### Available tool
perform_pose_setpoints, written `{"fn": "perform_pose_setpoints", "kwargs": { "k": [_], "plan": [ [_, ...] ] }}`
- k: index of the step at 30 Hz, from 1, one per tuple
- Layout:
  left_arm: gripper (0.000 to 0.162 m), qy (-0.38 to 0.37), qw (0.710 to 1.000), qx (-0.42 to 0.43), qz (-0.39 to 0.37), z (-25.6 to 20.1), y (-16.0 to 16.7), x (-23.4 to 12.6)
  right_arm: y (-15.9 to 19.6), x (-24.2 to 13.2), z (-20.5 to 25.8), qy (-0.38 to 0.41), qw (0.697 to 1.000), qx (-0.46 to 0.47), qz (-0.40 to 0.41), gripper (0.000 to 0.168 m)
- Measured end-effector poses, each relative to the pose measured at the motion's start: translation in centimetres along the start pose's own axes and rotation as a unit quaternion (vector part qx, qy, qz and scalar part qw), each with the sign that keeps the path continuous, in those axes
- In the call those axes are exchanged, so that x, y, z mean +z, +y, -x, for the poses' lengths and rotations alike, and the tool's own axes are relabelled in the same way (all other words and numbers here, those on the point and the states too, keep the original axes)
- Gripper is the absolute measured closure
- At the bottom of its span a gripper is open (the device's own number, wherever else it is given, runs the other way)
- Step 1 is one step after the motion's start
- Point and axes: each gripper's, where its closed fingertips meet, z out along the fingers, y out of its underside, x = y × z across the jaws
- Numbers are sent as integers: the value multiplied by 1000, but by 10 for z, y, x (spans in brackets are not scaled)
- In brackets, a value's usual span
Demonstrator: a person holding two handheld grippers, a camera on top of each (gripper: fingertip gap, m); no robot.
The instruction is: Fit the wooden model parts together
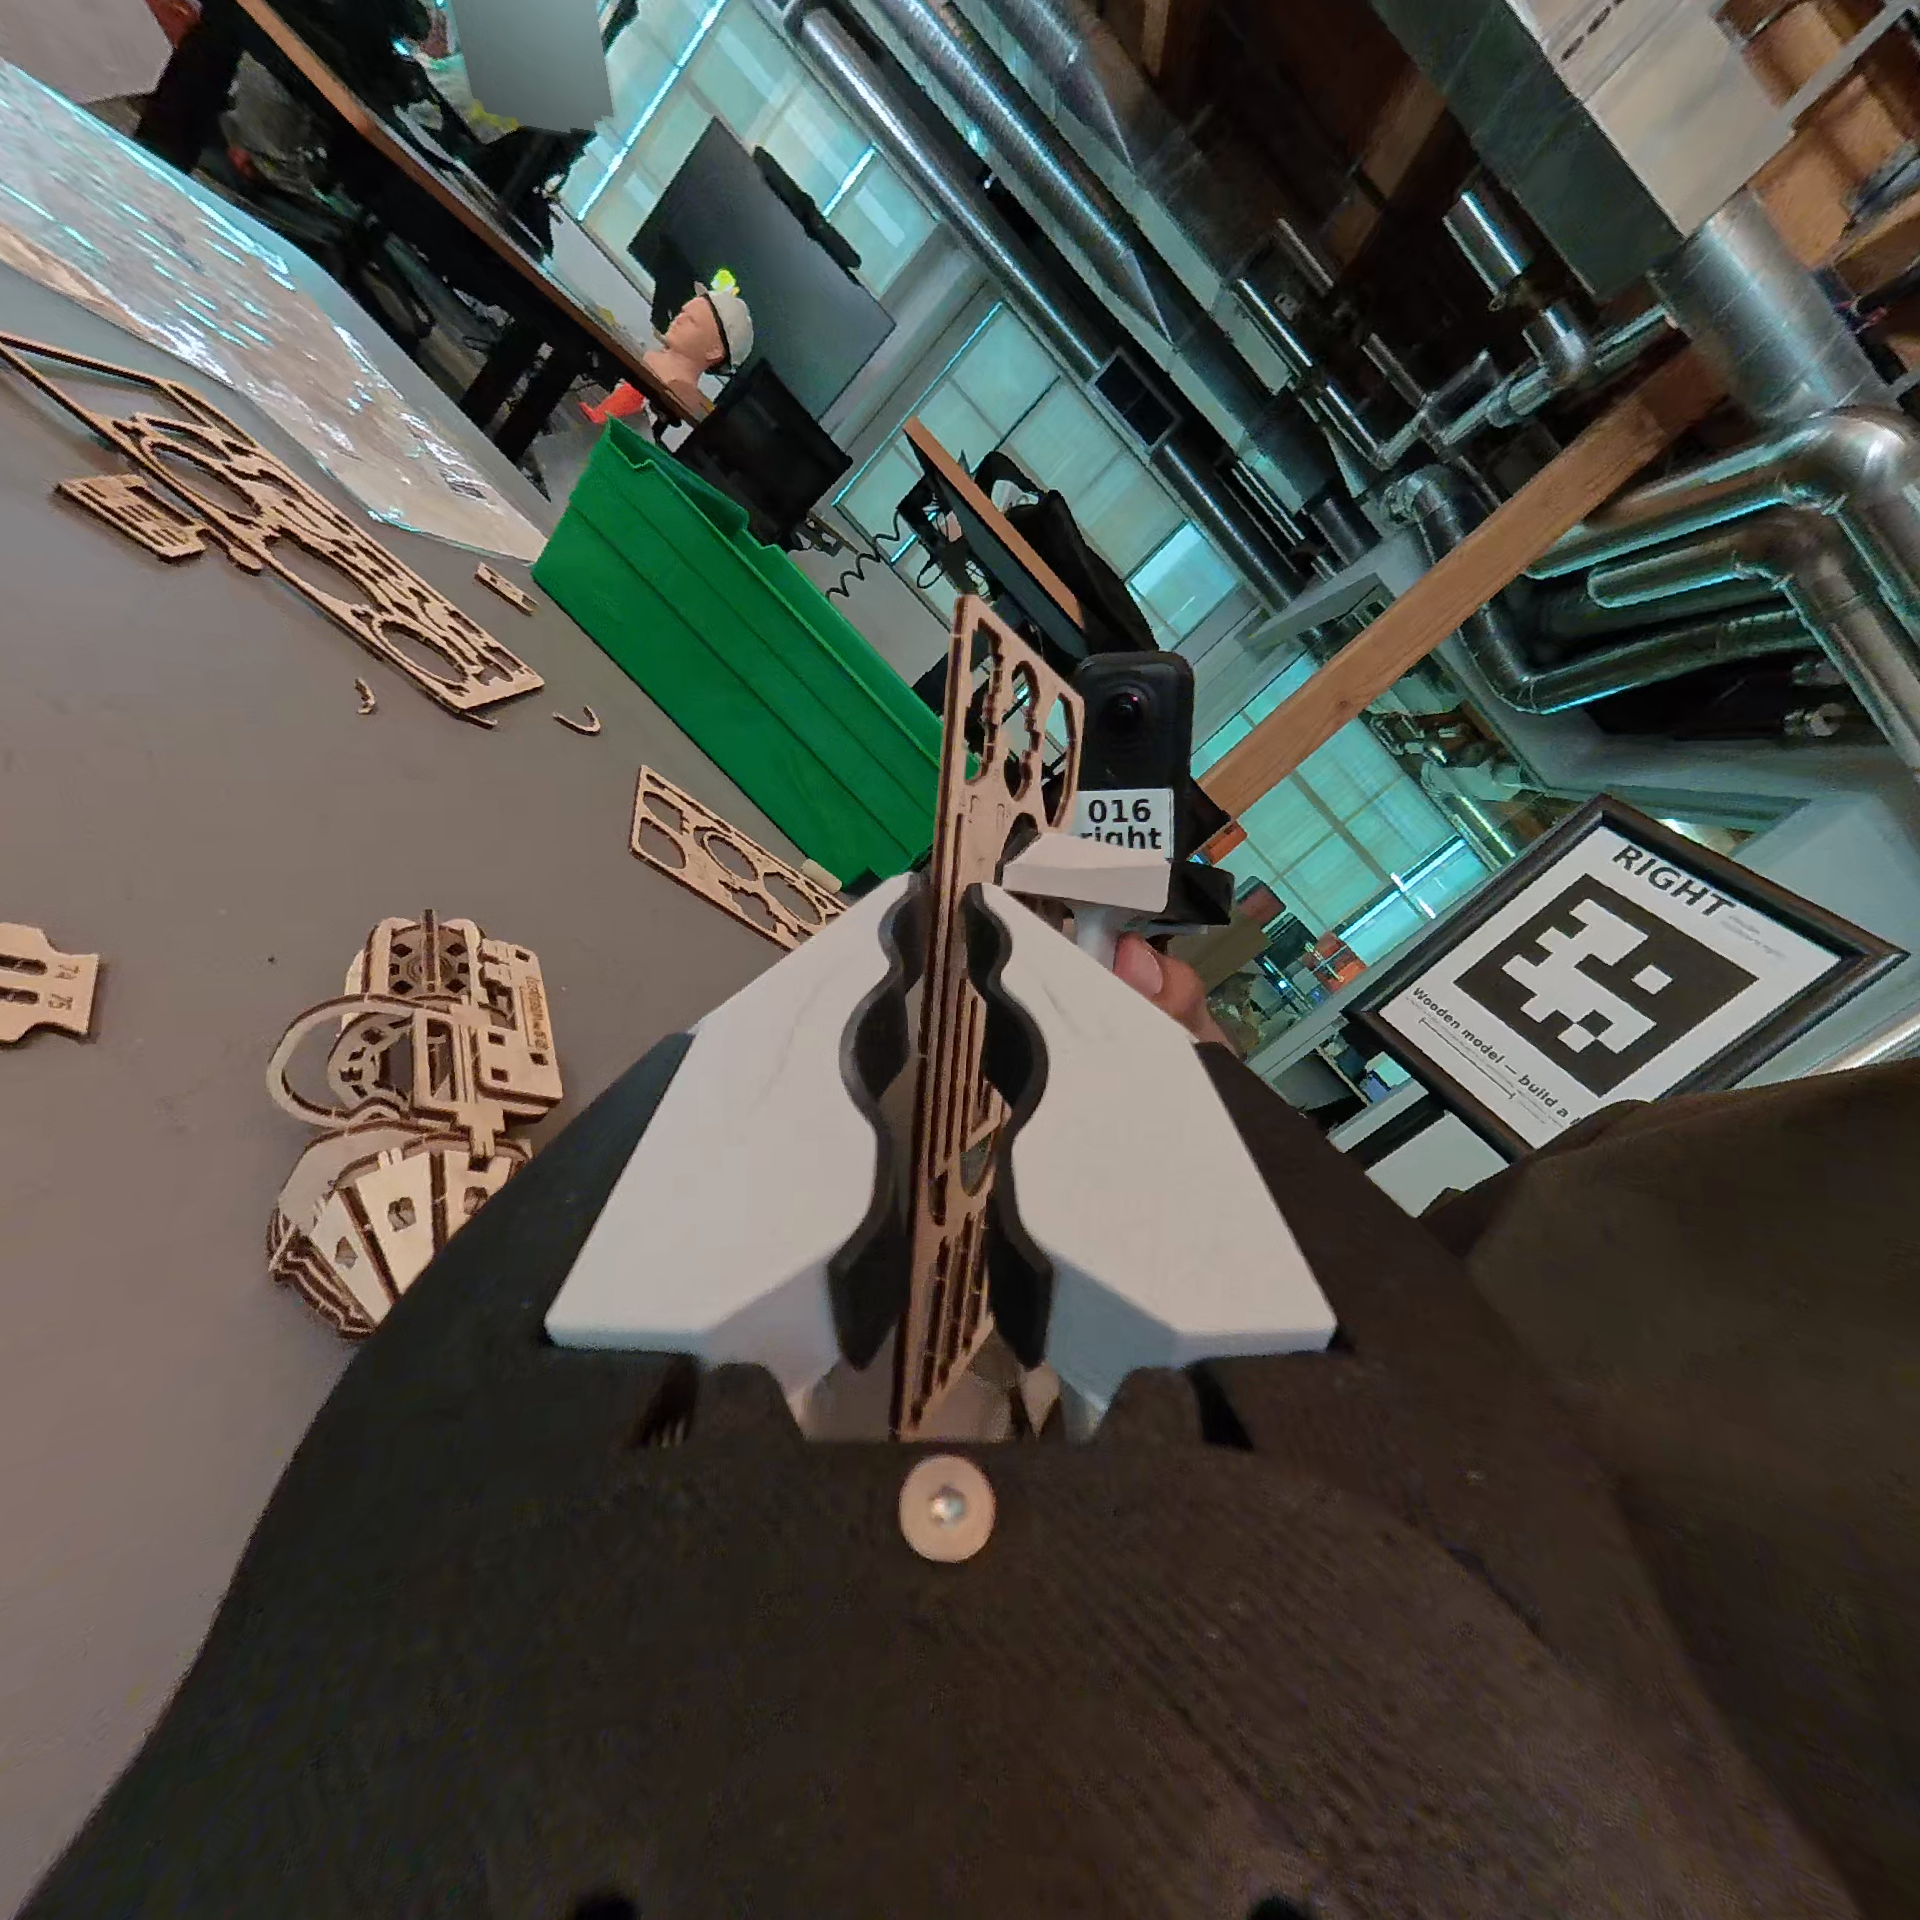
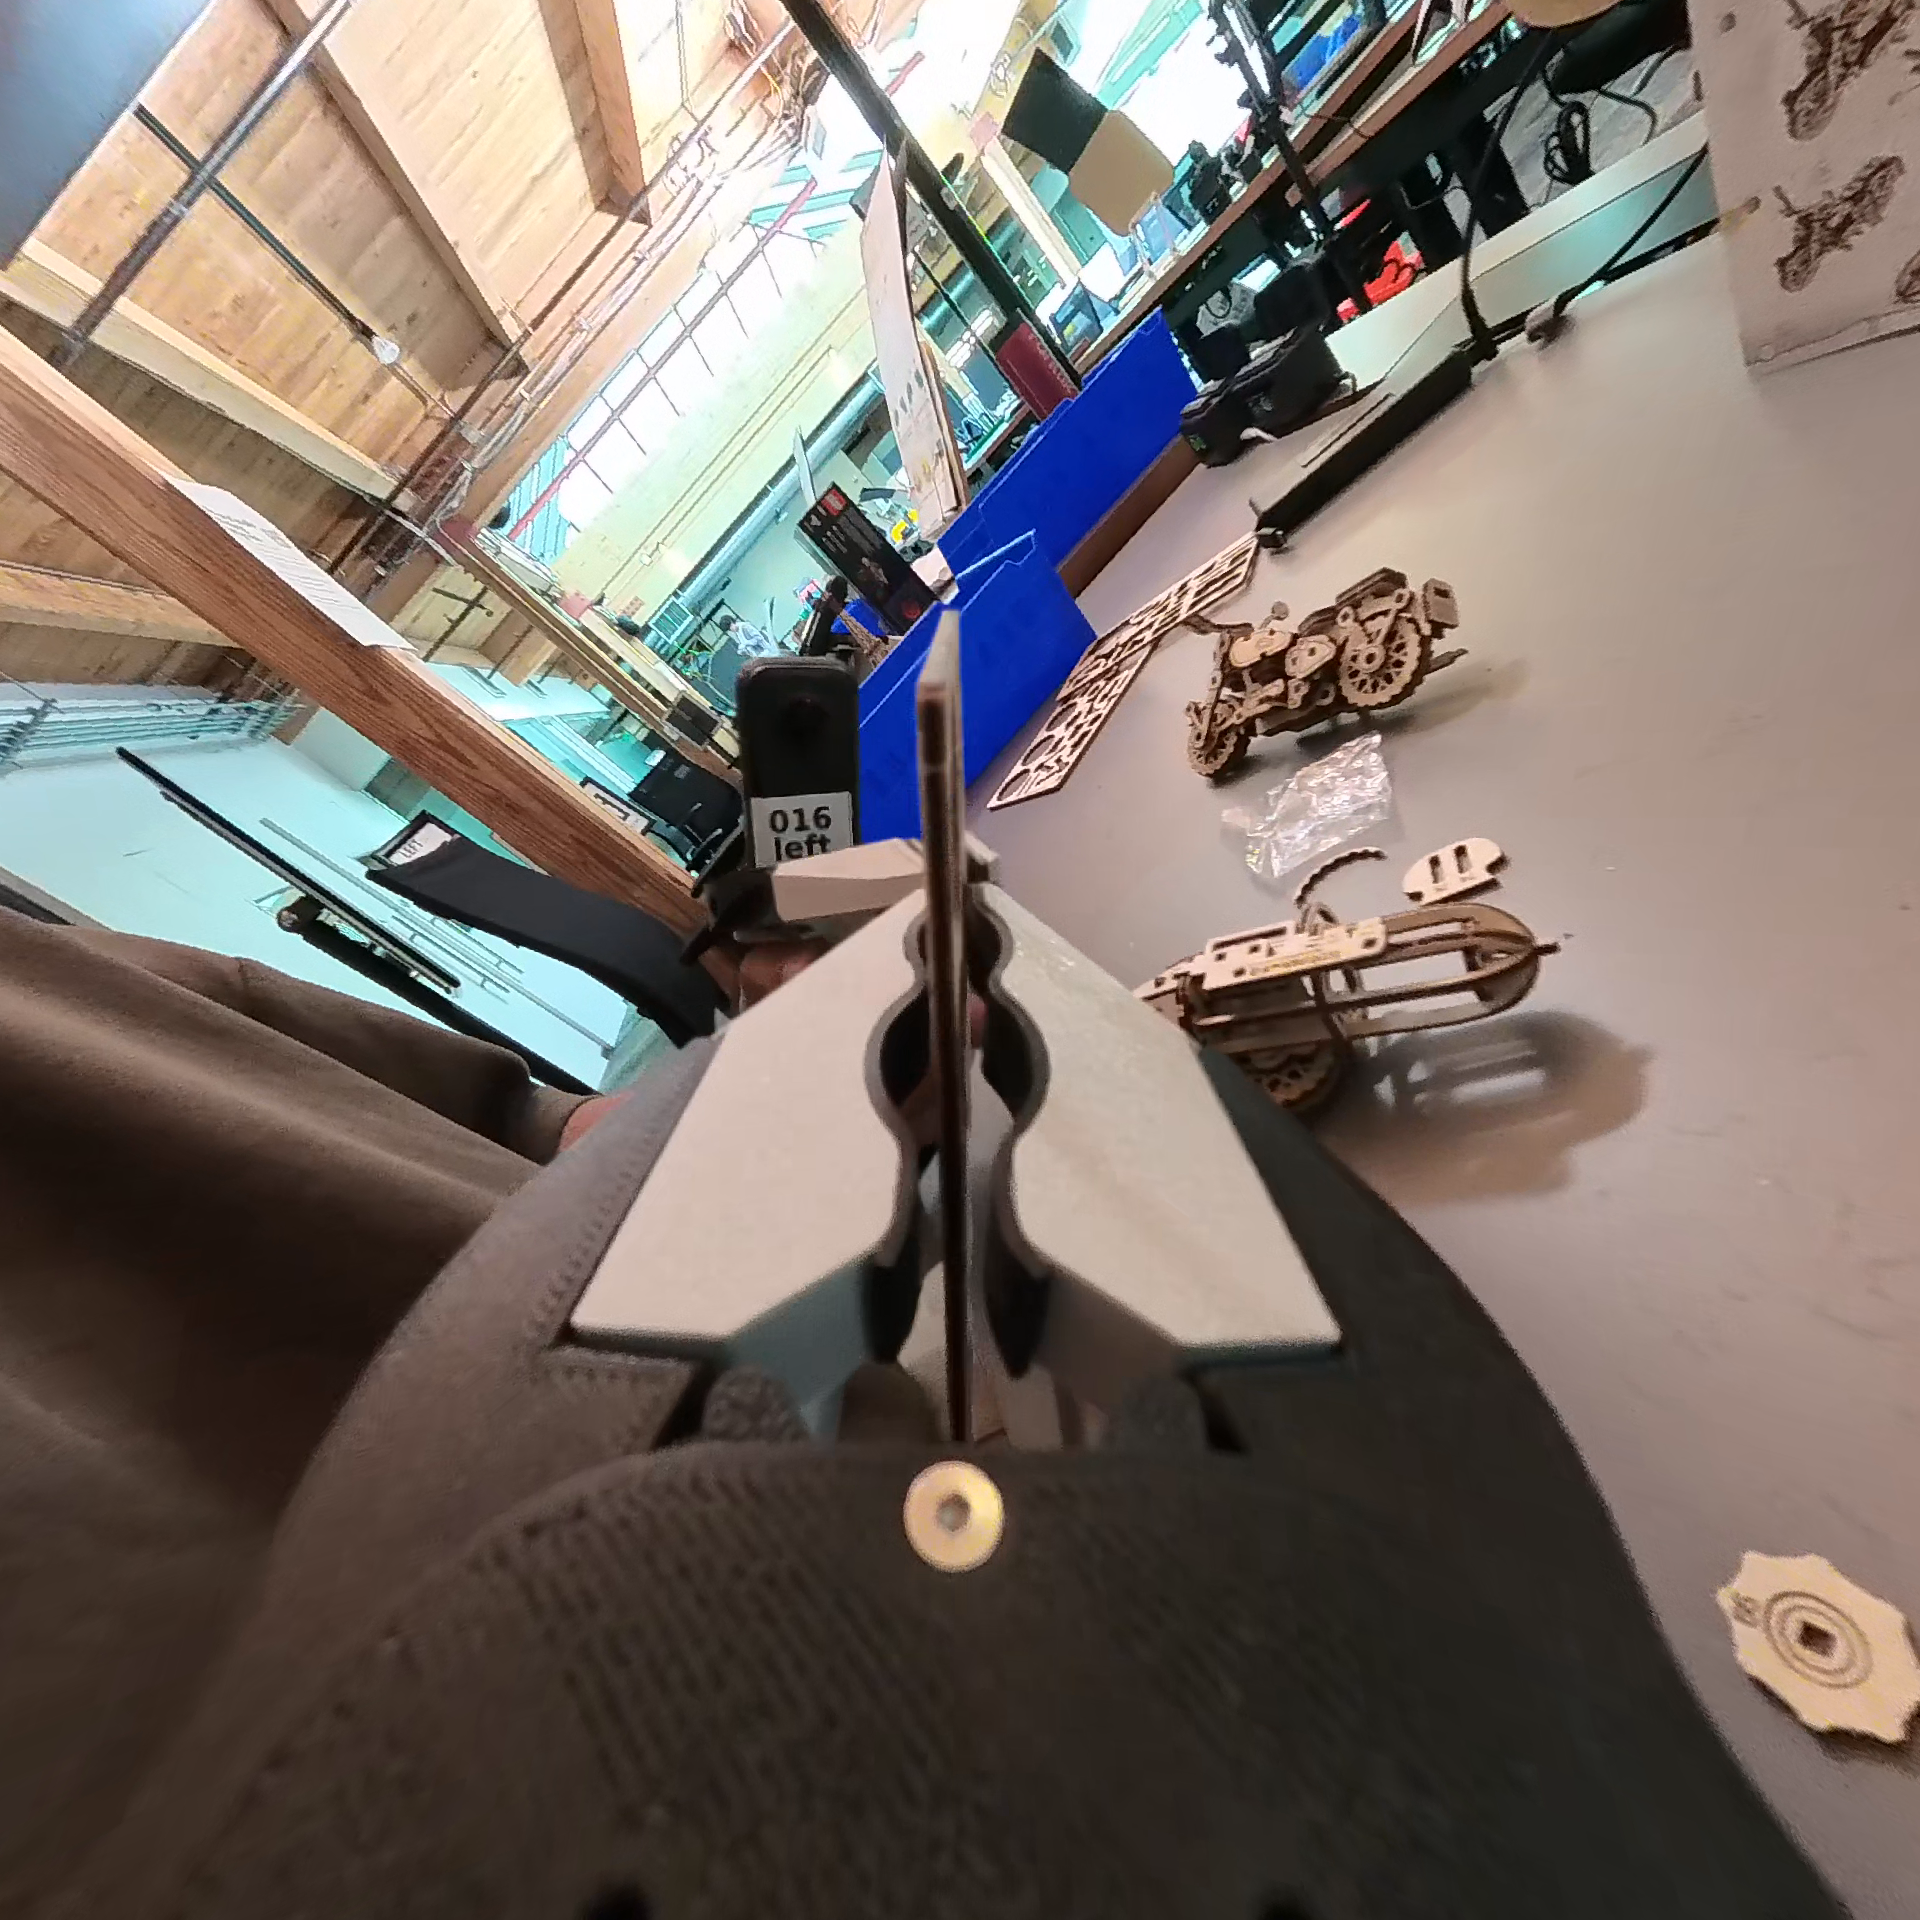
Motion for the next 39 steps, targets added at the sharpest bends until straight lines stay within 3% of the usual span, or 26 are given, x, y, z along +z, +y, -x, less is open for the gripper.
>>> {"fn": "perform_pose_setpoints", "kwargs": {
  "k": [20,25,39],
  "plan": [
    [156,-97,990,78,71,25,16,0,15,0,-18,63,995,-58,58,167],
    [156,-30,998,-18,43,18,11,-1,14,0,-16,41,997,-28,54,168],
    [155,-37,995,70,57,11,7,-4,21,3,-10,27,996,-27,76,168]
  ]
}}
